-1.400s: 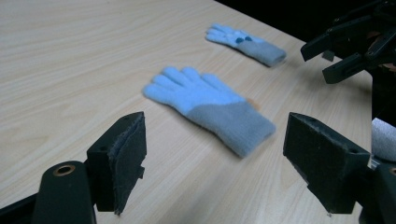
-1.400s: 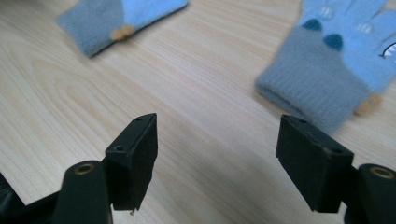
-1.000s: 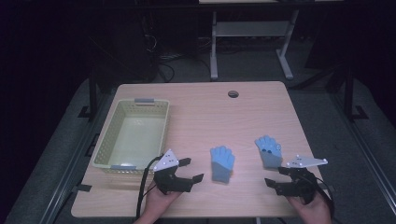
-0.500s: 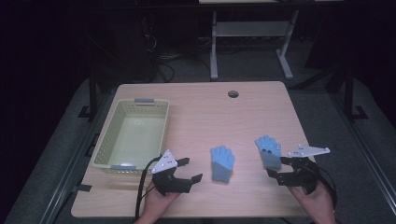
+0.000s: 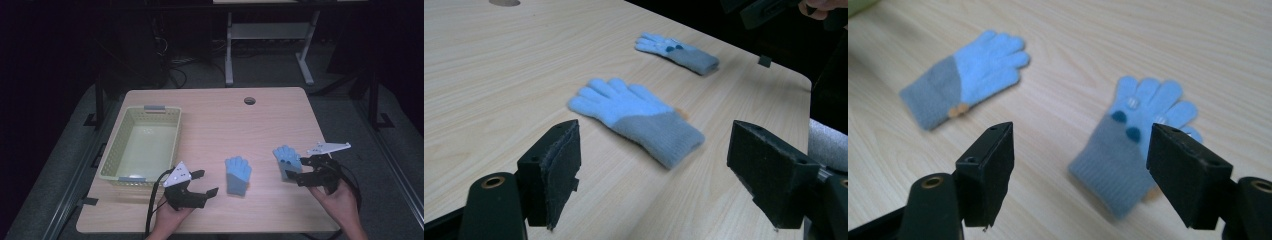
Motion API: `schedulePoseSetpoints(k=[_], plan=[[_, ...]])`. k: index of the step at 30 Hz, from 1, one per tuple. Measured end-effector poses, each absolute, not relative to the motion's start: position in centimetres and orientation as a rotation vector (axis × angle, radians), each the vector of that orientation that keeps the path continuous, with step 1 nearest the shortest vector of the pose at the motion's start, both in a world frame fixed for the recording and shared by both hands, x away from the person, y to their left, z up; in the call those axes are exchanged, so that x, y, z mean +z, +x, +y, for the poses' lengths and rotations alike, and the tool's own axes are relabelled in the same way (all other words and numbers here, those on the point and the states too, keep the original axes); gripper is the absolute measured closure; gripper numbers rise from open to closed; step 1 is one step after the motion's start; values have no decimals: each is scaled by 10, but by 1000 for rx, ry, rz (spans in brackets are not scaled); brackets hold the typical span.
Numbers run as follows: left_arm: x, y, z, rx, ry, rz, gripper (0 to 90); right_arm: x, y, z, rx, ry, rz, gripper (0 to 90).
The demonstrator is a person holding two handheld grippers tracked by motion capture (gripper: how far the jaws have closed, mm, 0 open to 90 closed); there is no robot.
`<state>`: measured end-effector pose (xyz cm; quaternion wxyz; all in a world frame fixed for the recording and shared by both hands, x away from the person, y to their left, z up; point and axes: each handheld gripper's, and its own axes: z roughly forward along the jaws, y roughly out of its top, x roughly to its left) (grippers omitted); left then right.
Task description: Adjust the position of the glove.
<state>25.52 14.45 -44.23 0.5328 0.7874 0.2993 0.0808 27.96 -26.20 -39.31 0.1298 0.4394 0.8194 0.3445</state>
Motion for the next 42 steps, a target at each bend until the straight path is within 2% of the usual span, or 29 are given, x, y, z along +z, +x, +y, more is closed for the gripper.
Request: schedulePoseSetpoints(k=[21,33,42], plan=[[-440,256,148,200,1867,709,215,-375,328,-250,890,1278,2437,263],[-440,256,149,202,1862,712,215,-391,349,-255,790,1384,2455,292],[-441,257,149,198,1871,717,215,-404,361,-253,693,1457,2490,362]])
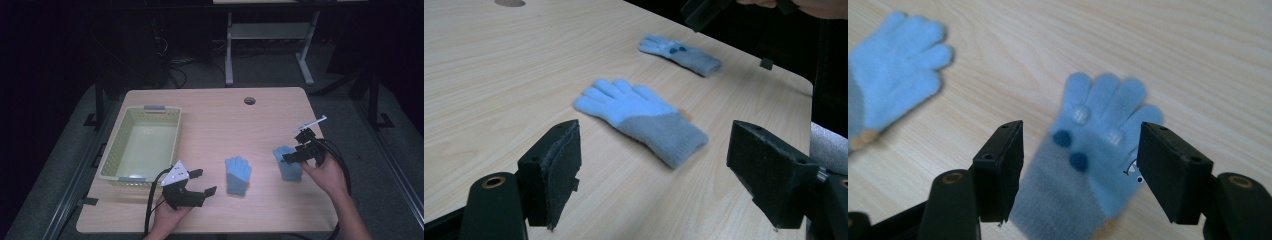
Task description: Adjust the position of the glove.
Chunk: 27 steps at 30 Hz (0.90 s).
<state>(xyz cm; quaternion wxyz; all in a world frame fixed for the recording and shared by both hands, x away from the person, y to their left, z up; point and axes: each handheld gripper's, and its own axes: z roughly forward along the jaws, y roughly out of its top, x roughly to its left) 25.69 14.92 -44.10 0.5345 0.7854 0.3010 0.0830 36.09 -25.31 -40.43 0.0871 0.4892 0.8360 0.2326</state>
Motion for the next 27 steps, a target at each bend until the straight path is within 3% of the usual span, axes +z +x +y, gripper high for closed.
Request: schedulePoseSetpoints(k=[27], plan=[[-442,257,149,192,1859,729,215,-440,367,-248,452,1575,2557,634]])
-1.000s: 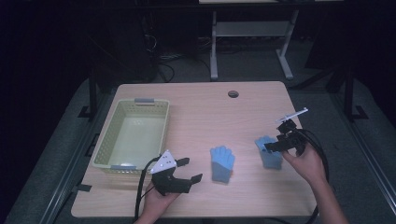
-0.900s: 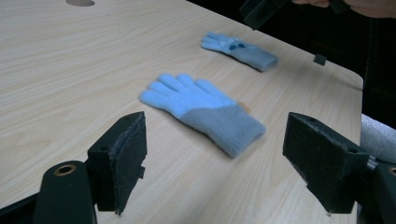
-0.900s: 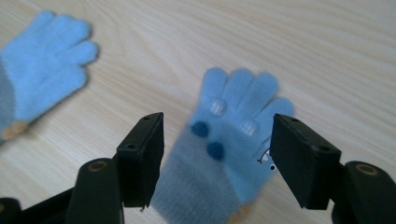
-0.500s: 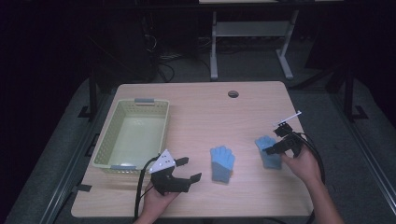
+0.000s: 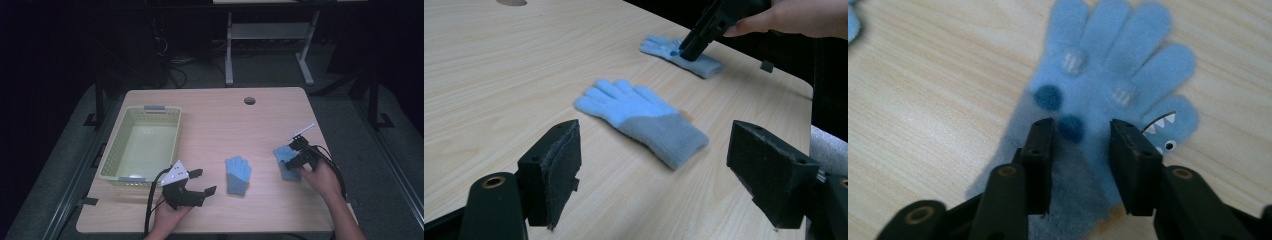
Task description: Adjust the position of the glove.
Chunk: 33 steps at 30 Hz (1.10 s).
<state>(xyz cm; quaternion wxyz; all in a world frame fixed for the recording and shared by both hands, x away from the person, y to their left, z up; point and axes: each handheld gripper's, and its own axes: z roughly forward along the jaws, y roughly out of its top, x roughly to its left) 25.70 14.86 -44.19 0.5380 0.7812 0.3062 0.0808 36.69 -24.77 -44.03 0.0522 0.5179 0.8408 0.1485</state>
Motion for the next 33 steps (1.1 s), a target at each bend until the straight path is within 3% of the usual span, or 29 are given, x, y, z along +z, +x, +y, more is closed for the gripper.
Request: schedulePoseSetpoints(k=[6,9,33], plan=[[-441,256,149,194,1850,729,215,-440,365,-242,439,1553,2565,794],[-441,256,149,194,1852,731,215,-440,366,-244,450,1565,2565,821],[-441,257,151,197,1841,743,215,-381,343,-243,704,1481,2472,838]])
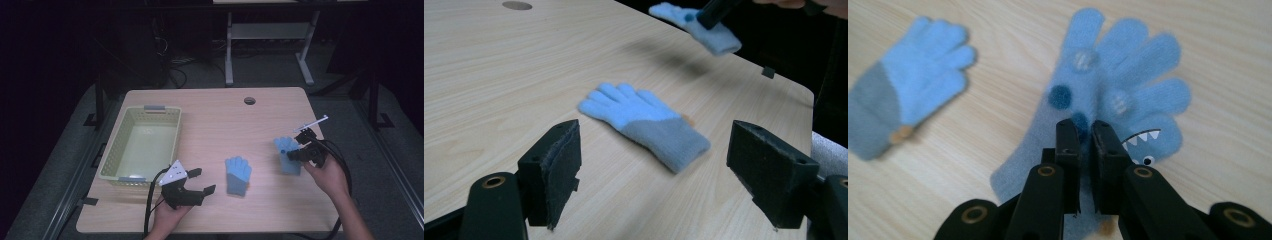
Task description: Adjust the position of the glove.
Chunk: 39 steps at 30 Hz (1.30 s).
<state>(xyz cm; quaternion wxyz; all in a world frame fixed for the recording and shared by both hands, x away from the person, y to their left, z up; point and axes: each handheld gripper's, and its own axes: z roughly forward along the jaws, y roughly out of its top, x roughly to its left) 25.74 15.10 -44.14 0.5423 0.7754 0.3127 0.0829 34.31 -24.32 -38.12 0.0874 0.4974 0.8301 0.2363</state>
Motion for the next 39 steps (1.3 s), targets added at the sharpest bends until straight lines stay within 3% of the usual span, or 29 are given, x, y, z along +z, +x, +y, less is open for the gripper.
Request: schedulePoseSetpoints(k=[12,39], plan=[[-441,256,151,198,1834,740,215,-364,328,-199,824,1361,2520,836],[-439,254,151,208,1841,735,221,-411,317,-120,905,1348,2631,824]])
